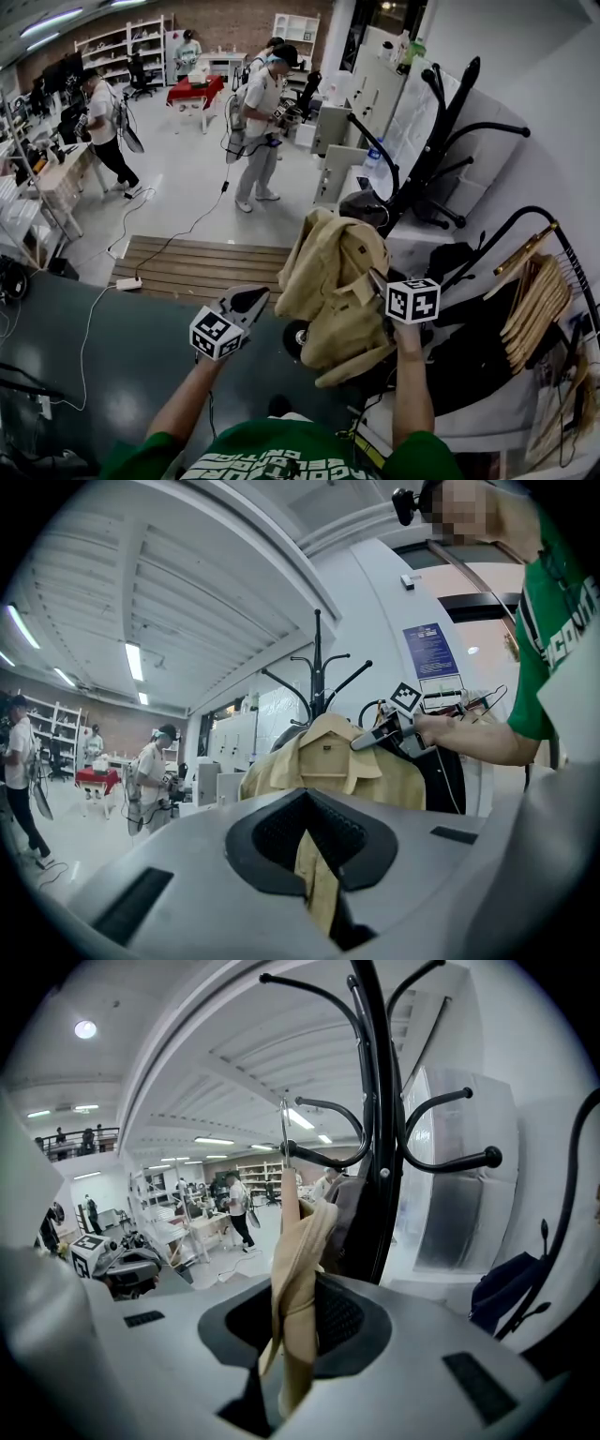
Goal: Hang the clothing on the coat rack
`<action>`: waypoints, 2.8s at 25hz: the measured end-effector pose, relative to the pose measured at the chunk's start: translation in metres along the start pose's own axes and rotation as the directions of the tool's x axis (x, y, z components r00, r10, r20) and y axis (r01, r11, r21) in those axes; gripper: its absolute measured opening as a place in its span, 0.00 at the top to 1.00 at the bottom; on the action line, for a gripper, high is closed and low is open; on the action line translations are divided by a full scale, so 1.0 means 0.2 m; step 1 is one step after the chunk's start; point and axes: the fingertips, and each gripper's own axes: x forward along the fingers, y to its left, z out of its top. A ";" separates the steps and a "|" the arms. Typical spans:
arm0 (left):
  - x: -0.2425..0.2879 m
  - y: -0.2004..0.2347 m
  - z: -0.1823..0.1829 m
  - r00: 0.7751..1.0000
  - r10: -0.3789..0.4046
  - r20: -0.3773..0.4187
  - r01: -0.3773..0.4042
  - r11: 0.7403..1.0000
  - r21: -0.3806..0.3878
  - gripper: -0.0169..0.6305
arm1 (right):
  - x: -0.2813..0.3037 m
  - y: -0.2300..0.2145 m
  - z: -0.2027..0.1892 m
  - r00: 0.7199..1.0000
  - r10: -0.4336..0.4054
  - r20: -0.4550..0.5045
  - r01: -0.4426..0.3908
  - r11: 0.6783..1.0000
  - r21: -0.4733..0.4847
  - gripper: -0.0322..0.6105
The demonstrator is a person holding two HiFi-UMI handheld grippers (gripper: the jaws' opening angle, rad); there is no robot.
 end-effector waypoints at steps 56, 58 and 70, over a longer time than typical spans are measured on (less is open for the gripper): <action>0.03 -0.01 -0.06 1.000 -0.020 -0.022 0.019 1.000 -0.019 0.97 | 0.06 -0.10 -0.11 0.994 -0.093 0.062 0.092 0.996 0.015 0.73; 0.00 -0.03 -0.07 0.999 -0.026 -0.024 0.026 0.999 -0.021 0.97 | 0.02 -0.06 -0.14 0.993 -0.095 0.063 0.094 0.995 0.020 0.73; -0.29 -0.21 -0.14 0.998 -0.056 -0.030 0.054 0.998 -0.043 0.97 | -0.21 0.28 -0.37 0.993 -0.073 0.095 0.066 0.995 0.069 0.89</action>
